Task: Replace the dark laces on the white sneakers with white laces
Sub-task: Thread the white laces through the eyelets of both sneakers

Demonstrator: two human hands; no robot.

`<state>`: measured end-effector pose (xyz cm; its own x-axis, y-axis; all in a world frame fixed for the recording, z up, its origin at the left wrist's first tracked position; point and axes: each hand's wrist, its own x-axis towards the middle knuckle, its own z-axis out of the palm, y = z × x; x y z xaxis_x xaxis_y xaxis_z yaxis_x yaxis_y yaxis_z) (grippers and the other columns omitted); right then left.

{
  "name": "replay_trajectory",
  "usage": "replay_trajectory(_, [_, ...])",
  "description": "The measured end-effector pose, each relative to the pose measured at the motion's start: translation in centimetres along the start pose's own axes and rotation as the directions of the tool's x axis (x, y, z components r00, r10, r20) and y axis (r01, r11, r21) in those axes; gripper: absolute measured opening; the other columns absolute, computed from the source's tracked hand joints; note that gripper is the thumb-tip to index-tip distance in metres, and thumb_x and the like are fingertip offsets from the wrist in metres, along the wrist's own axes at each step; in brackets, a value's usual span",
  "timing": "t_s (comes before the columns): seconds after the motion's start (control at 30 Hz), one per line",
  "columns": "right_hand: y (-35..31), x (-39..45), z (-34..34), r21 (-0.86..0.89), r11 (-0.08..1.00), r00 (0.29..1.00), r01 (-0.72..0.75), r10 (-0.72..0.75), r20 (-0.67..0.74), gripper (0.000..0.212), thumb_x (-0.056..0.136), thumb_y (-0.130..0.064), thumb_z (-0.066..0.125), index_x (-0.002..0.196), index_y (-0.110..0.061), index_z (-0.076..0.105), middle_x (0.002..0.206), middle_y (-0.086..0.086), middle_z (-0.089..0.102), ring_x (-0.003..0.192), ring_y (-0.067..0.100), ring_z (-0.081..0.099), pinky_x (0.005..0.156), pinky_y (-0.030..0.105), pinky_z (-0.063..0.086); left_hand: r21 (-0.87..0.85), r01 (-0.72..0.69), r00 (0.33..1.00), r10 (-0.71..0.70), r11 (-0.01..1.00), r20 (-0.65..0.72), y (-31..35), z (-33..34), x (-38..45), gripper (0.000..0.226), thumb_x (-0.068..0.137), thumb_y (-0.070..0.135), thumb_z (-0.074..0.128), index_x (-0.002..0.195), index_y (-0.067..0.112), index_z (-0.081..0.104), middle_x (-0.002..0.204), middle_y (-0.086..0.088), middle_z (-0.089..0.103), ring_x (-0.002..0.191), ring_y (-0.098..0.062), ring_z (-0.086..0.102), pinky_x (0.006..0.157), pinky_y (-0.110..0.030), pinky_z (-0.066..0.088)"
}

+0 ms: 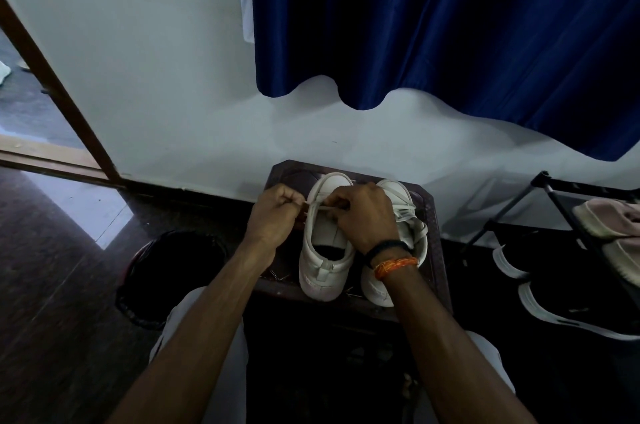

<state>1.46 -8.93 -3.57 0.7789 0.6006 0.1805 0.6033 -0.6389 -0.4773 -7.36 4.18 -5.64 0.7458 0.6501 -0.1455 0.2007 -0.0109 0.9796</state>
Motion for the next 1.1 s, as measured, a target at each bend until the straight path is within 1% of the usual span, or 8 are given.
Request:
replay_trajectory(0.17, [0.0, -0.6, -0.8, -0.02, 1.0, 0.996, 0.0, -0.002, -0.084, 0.027, 0.074, -0.012, 0.077, 0.099, -0.022, 0.076, 0.102, -0.002, 0.07, 0.087, 0.02, 0.065, 0.074, 0.031, 0.05, -0.369, 0.046, 0.99, -0.091, 0.928, -0.106, 1.0, -1.7, 0.4, 0.028, 0.093, -0.011, 0.04, 0.081, 0.01, 0.054, 0.094, -0.018, 0.075, 0.082, -0.024, 0.073, 0.074, -0.034, 0.06])
replay_trajectory(0.27, [0.1, -0.7, -1.1, -0.016, 0.999, 0.993, -0.041, 0.039, -0.11, 0.034, 0.072, -0.008, 0.075, 0.103, -0.02, 0.067, 0.112, -0.003, 0.055, 0.077, 0.017, 0.06, 0.066, 0.026, 0.041, -0.722, 0.091, 0.984, -0.172, 0.686, -0.04, 1.5, -3.9, 1.4, 0.031, 0.098, -0.005, 0.029, 0.077, 0.011, 0.046, 0.096, -0.021, 0.075, 0.092, -0.031, 0.075, 0.082, -0.042, 0.061])
replay_trajectory(0.37, [0.1, -0.7, -1.4, -0.031, 0.999, 0.994, -0.042, 0.039, -0.1, 0.025, 0.073, -0.008, 0.073, 0.093, -0.019, 0.062, 0.107, 0.0, 0.055, 0.078, 0.019, 0.059, 0.064, 0.026, 0.038, -0.905, 0.034, 0.964, -0.252, 0.424, -0.082, 1.6, -6.3, 2.5, 0.033, 0.096, -0.004, 0.026, 0.073, 0.011, 0.044, 0.071, -0.013, 0.066, 0.069, -0.021, 0.067, 0.065, -0.031, 0.06])
replay_trajectory(0.47, [0.1, -0.7, -1.4, -0.047, 0.998, 0.995, -0.041, 0.037, -0.09, 0.017, 0.073, -0.009, 0.072, 0.083, -0.019, 0.062, 0.1, 0.0, 0.058, 0.083, 0.02, 0.059, 0.064, 0.027, 0.038, -0.715, -0.026, 0.963, -0.175, 0.699, -0.206, 1.8, -7.0, 2.1, 0.028, 0.094, -0.002, 0.036, 0.075, 0.013, 0.05, 0.061, -0.003, 0.047, 0.048, -0.01, 0.04, 0.04, -0.017, 0.03])
replay_trajectory(0.57, [-0.1, -0.7, -1.3, -0.073, 0.997, 0.998, -0.025, 0.02, -0.067, 0.013, 0.074, -0.016, 0.076, 0.08, -0.019, 0.064, 0.099, 0.001, 0.06, 0.085, 0.02, 0.06, 0.068, 0.029, 0.044, -0.088, -0.07, 0.997, 0.066, 0.994, -0.042, 1.5, -5.4, 1.2, 0.014, 0.092, 0.005, 0.059, 0.086, 0.014, 0.068, 0.071, 0.002, 0.065, 0.059, -0.01, 0.056, 0.047, -0.018, 0.036])
replay_trajectory(0.73, [-0.3, -0.8, -1.2, -0.099, 0.995, 0.997, -0.006, -0.003, -0.082, 0.01, 0.076, -0.017, 0.076, 0.079, -0.019, 0.066, 0.1, 0.002, 0.063, 0.087, 0.023, 0.061, 0.069, 0.031, 0.046, 0.314, -0.332, 0.908, 0.211, 0.889, 0.363, 0.8, -2.7, 0.7, 0.006, 0.094, 0.021, 0.07, 0.094, 0.015, 0.074, 0.083, 0.004, 0.075, 0.074, 0.003, 0.067, 0.066, -0.01, 0.046])
replay_trajectory(1.0, [-0.5, -0.6, -0.9, -0.144, 0.989, 0.997, -0.036, 0.025, -0.073, 0.002, 0.079, -0.013, 0.069, 0.081, -0.013, 0.07, 0.104, 0.005, 0.062, 0.091, 0.027, 0.062, 0.07, 0.034, 0.05, 0.422, -0.339, 0.902, 0.162, 0.841, 0.401, 0.5, -1.7, 1.1, 0.021, 0.101, 0.027, 0.058, 0.081, 0.03, 0.062, 0.068, 0.018, 0.061, 0.063, 0.012, 0.055, 0.062, -0.015, 0.038])
replay_trajectory(1.1, [-0.5, -1.1, -1.0, -0.138, 0.99, 0.992, -0.022, 0.005, -0.123, 0.005, 0.078, -0.011, 0.069, 0.08, -0.011, 0.074, 0.101, 0.006, 0.062, 0.094, 0.027, 0.058, 0.073, 0.031, 0.045, 0.374, -0.29, 0.907, 0.129, 0.881, 0.4, 0.0, -1.4, 1.1, 0.014, 0.102, 0.023, 0.056, 0.091, 0.024, 0.065, 0.085, 0.016, 0.067, 0.082, 0.006, 0.06, 0.076, -0.02, 0.044])
